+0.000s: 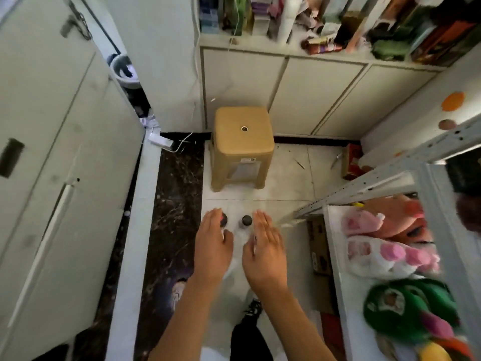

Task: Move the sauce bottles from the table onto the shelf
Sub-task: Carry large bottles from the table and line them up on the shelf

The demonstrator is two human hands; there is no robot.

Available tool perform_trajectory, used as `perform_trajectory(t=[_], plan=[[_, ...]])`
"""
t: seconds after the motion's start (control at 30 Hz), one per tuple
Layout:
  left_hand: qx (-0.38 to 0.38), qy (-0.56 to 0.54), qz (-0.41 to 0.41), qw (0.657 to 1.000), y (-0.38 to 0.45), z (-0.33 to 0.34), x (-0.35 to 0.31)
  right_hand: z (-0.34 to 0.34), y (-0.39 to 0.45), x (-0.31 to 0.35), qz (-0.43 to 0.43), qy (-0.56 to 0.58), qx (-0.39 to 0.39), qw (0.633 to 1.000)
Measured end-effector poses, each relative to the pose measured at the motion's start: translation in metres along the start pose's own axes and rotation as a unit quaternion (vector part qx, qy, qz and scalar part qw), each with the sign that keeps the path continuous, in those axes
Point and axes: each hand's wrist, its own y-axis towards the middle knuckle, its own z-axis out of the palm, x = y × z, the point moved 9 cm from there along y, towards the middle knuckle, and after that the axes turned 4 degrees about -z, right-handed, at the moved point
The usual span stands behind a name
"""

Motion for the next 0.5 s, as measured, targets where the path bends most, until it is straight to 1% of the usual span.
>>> perform_trajectory(t=[0.1, 0.17, 0.23, 0.3, 0.4, 0.5], plan=[[0.013, -0.031, -0.045, 0.998, 0.007, 0.041, 0.052, 0.048, 0.003, -0.030, 0.026, 0.007, 0.052, 0.998], [0.024, -0.046, -0.081, 0.995, 0.011, 0.072, 0.090, 0.086, 0.003, -0.056, 0.047, 0.006, 0.102, 0.994], [0.030, -0.030, -0.101, 0.994, 0.013, 0.102, 0.120, 0.120, 0.005, -0.082, 0.062, 0.003, 0.134, 0.989], [0.060, 0.054, -0.118, 0.990, 0.013, 0.139, 0.147, 0.156, 0.005, -0.110, 0.076, 0.004, 0.155, 0.985], [0.142, 0.175, -0.120, 0.967, 0.006, 0.201, 0.184, 0.203, 0.002, -0.157, 0.103, 0.001, 0.187, 0.977], [0.152, 0.217, -0.110, 0.958, 0.012, 0.251, 0.219, 0.253, -0.004, -0.207, 0.110, -0.022, 0.238, 0.965]])
